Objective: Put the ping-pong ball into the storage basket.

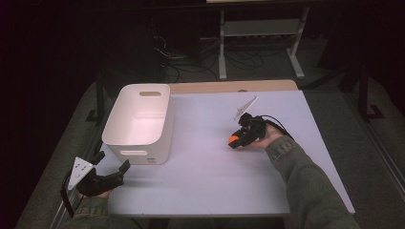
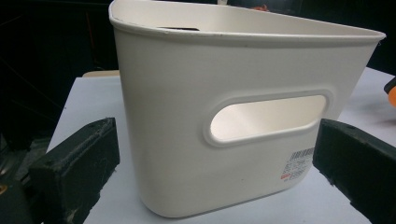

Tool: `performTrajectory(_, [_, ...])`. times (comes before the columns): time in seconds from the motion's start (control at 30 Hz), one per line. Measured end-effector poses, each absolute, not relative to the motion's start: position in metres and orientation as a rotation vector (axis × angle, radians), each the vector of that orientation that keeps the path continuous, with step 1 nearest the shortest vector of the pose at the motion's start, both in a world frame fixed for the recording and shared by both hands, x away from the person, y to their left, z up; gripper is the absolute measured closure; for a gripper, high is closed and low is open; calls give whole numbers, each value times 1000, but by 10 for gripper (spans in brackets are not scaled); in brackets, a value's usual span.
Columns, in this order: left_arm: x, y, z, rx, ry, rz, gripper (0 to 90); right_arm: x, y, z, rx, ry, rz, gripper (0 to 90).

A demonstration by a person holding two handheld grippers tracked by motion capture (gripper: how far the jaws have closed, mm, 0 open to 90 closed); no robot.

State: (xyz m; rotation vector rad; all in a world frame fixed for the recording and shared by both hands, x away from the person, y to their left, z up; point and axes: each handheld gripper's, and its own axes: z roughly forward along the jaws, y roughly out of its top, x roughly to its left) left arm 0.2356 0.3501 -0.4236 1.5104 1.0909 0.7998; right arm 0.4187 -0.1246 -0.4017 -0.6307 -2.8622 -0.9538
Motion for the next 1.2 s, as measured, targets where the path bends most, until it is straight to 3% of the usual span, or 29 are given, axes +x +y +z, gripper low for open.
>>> performTrajectory(1.2, [235, 351, -423, 1508, 1091, 798, 0, 424, -97, -341, -504, -2923, -982, 496])
